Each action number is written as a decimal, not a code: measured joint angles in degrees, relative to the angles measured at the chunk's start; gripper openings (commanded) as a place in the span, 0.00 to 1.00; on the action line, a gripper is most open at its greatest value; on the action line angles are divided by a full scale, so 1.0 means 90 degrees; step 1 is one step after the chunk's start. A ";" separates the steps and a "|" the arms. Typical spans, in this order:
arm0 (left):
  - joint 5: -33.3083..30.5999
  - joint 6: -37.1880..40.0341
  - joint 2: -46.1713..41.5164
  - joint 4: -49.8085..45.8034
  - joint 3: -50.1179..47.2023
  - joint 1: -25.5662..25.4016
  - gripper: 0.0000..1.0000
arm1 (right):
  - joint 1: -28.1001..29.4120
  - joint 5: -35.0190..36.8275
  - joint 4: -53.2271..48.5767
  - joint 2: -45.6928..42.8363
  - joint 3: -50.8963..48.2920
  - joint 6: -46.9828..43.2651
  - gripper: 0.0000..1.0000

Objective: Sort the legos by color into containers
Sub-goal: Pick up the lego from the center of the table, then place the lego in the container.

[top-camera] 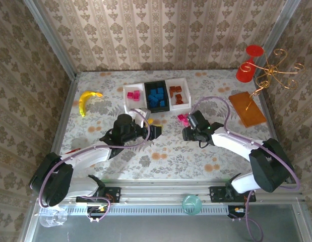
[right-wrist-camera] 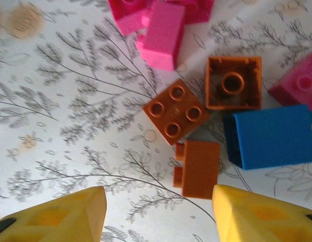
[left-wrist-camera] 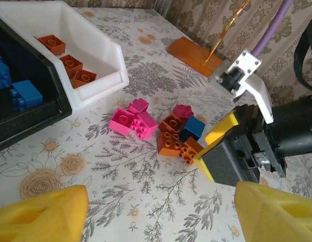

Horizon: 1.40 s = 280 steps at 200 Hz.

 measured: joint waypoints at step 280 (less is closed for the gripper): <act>-0.0675 0.0005 -0.0602 -0.0226 -0.0061 0.0151 0.78 | -0.0658 -0.0253 0.1707 0.0799 0.1571 -0.0117 0.27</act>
